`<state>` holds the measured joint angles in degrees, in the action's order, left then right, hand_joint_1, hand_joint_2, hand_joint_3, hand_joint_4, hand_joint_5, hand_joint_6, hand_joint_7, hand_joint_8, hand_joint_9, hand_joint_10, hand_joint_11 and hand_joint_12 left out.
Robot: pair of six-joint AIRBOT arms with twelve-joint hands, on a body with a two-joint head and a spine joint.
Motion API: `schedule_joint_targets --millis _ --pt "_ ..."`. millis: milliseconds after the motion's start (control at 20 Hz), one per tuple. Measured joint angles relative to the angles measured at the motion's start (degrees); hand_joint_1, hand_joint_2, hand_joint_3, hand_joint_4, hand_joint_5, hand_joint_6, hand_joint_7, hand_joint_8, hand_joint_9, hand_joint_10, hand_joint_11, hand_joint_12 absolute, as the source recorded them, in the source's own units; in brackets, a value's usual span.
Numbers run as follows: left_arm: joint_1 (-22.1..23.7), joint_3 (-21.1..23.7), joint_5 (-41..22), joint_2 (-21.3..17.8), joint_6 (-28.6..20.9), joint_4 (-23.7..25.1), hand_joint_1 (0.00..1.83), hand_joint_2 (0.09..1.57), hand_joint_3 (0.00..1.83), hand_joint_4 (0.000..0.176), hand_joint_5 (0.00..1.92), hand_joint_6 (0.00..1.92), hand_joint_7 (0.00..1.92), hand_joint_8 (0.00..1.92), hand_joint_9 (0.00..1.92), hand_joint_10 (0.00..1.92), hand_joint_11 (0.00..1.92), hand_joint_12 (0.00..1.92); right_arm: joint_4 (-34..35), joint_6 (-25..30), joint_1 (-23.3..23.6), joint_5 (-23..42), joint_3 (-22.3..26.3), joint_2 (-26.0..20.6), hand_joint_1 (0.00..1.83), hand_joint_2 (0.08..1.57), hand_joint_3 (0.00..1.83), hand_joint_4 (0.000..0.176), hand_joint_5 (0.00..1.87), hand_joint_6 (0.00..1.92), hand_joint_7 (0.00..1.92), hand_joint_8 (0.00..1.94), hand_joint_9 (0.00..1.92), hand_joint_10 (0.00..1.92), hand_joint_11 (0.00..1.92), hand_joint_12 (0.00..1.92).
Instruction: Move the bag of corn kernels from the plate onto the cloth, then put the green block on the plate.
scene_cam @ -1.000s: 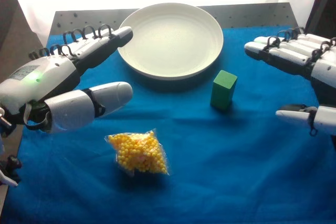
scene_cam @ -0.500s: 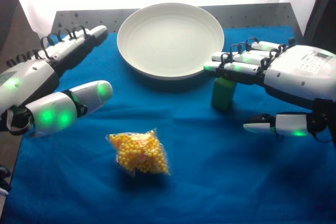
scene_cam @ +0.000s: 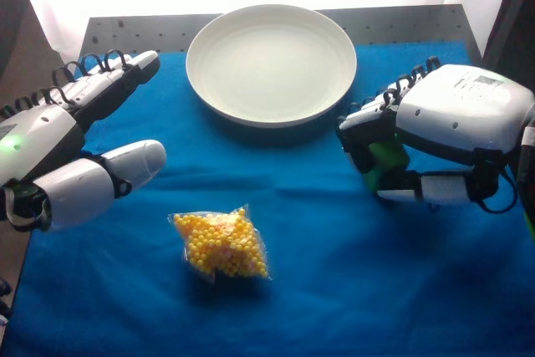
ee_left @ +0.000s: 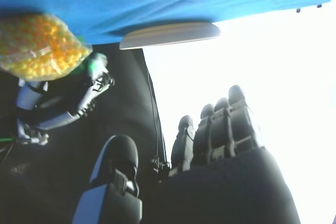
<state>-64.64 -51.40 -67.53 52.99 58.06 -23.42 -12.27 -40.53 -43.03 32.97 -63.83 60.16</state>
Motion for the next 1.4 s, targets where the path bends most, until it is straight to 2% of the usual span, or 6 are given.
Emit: schedule_joint_targets --millis 150,500,850,900,1050,1400 --pt "-0.72 0.17 -0.44 0.02 -0.15 -0.68 0.11 1.36 0.0 0.106 0.06 0.0 0.0 0.0 0.0 0.0 0.0 0.14 -4.44 2.38 3.23 0.76 1.42 -3.63 1.32 1.29 0.0 0.0 0.48 1.53 0.65 1.51 0.73 1.63 0.7 1.76" --pt "-0.83 0.42 -0.94 0.07 -0.2 -0.92 0.11 1.32 0.0 0.138 0.08 0.0 0.0 0.0 0.0 0.0 0.0 0.22 -8.55 7.41 9.88 3.61 -1.68 -4.83 1.33 1.26 0.0 0.0 0.59 1.35 0.76 1.44 0.69 1.64 0.48 1.82" --pt "-0.83 -0.31 -1.09 1.14 -0.74 -0.52 0.03 1.34 0.01 0.122 0.06 0.0 0.01 0.0 0.03 0.01 0.0 0.31 -13.05 7.54 19.98 -11.08 -13.57 9.51 1.35 1.23 0.0 0.0 0.65 1.32 0.83 1.27 0.72 1.53 0.37 1.64" --pt "-0.83 -0.59 -0.81 1.53 -1.18 -0.76 0.0 1.33 0.0 0.141 0.06 0.0 0.01 0.0 0.04 0.01 0.0 0.33 -12.98 7.54 19.98 -12.63 -15.32 11.28 1.35 1.21 0.0 0.0 0.69 1.24 0.86 1.23 0.77 1.5 0.36 1.68" --pt "-0.83 -0.66 -0.5 1.92 -1.84 0.44 0.02 1.36 0.0 0.101 0.03 0.0 0.0 0.0 0.03 0.0 0.0 0.24 -12.85 7.52 19.98 -17.14 -19.82 16.35 1.36 1.21 0.0 0.0 0.68 1.13 0.77 1.37 0.86 1.51 0.83 1.55" --pt "-0.04 -1.33 -0.7 2.6 -2.82 1.27 0.08 1.32 0.0 0.087 0.02 0.0 0.0 0.0 0.01 0.0 0.0 0.29 -10.49 7.52 20.11 -24.02 -25.51 21.92 1.21 1.29 0.0 0.0 0.64 1.2 0.68 1.69 0.77 1.63 0.77 1.73"
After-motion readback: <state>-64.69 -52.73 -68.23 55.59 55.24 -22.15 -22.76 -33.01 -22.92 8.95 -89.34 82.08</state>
